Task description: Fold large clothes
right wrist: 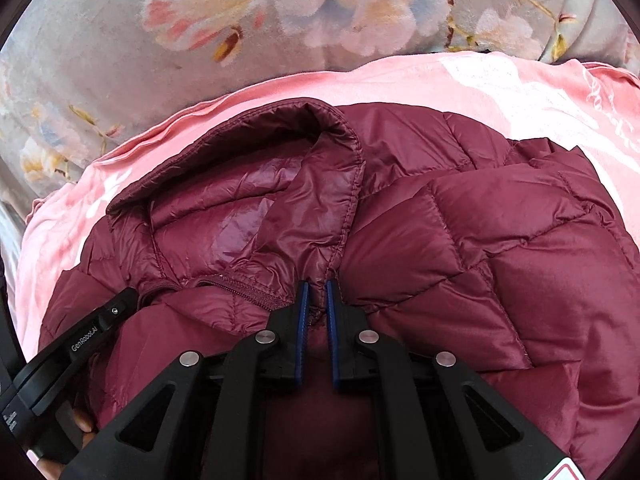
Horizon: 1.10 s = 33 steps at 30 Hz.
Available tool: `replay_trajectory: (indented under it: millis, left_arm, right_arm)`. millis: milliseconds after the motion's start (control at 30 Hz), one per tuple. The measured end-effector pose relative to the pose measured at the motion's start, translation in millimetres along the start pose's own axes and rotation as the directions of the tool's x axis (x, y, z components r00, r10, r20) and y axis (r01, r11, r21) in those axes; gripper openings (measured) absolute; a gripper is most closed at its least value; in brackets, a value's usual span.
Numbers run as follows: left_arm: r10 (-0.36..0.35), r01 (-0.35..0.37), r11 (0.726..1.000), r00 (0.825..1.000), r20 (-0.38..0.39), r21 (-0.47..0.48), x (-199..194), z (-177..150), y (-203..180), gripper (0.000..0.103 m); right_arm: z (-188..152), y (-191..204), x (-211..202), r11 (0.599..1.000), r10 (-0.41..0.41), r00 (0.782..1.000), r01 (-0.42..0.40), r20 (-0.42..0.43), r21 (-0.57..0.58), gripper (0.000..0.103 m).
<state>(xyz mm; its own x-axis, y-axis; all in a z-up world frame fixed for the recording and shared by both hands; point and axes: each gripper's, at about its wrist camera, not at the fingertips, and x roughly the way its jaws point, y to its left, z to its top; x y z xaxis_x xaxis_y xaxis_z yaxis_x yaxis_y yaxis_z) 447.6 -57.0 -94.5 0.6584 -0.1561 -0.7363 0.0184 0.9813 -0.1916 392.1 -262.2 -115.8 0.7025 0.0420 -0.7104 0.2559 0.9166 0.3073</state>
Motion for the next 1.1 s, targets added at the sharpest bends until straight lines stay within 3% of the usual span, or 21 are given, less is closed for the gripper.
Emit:
replay_trajectory:
  millis: [133,200,267,333,467,633,767,833,867,900,933,1100]
  left_arm:
    - [-0.071,0.071,0.996,0.997,0.017,-0.061,-9,0,15,0.01]
    - [-0.08,0.081,0.995,0.997,0.018,-0.053,-19,2,18,0.011]
    - [-0.108,0.109,0.993,0.994,0.032,-0.043,-33,8,21,0.019]
    - [-0.162,0.165,0.983,0.986,0.044,-0.082,-45,24,25,0.037]
    - [-0.299,0.302,0.924,0.953,0.049,-0.236,-46,59,28,0.047]
    - [-0.296,0.296,0.902,0.954,0.047,-0.316,-24,87,17,0.047]
    - [-0.298,0.276,0.889,0.955,-0.003,-0.366,2,96,12,0.047]
    - [-0.262,0.236,0.899,0.965,-0.022,-0.369,12,95,10,0.042]
    - [-0.244,0.22,0.909,0.97,-0.024,-0.355,14,93,9,0.036]
    - [-0.224,0.202,0.92,0.974,-0.027,-0.335,15,92,7,0.018]
    - [-0.216,0.195,0.927,0.976,-0.03,-0.321,17,91,7,0.007]
    - [-0.192,0.19,0.959,0.981,0.01,-0.209,1,82,3,0.001]
  right_arm:
    - [-3,-13,-17,0.994,0.09,0.994,-0.094,0.063,0.064,0.012]
    - [-4,-20,-39,0.989,0.1,0.988,-0.112,0.12,0.093,0.031]
    - [4,-26,-52,0.971,0.171,0.975,-0.192,0.145,0.144,0.04]
    - [16,-29,-54,0.95,0.226,0.963,-0.251,0.145,0.184,0.041]
    - [45,-33,-34,0.876,0.349,0.926,-0.378,0.148,0.301,0.048]
    - [67,-35,2,0.788,0.414,0.898,-0.435,0.148,0.436,0.049]
    - [73,-42,22,0.746,0.415,0.899,-0.426,0.143,0.513,0.049]
    - [73,-44,27,0.748,0.402,0.904,-0.417,0.147,0.517,0.043]
    - [74,-44,27,0.759,0.393,0.908,-0.41,0.147,0.506,0.03]
    - [75,-43,27,0.772,0.386,0.912,-0.404,0.143,0.491,0.012]
    - [76,-41,26,0.791,0.379,0.915,-0.397,0.135,0.466,0.005]
    - [68,-16,-6,0.928,0.277,0.955,-0.295,0.109,0.228,0.003]
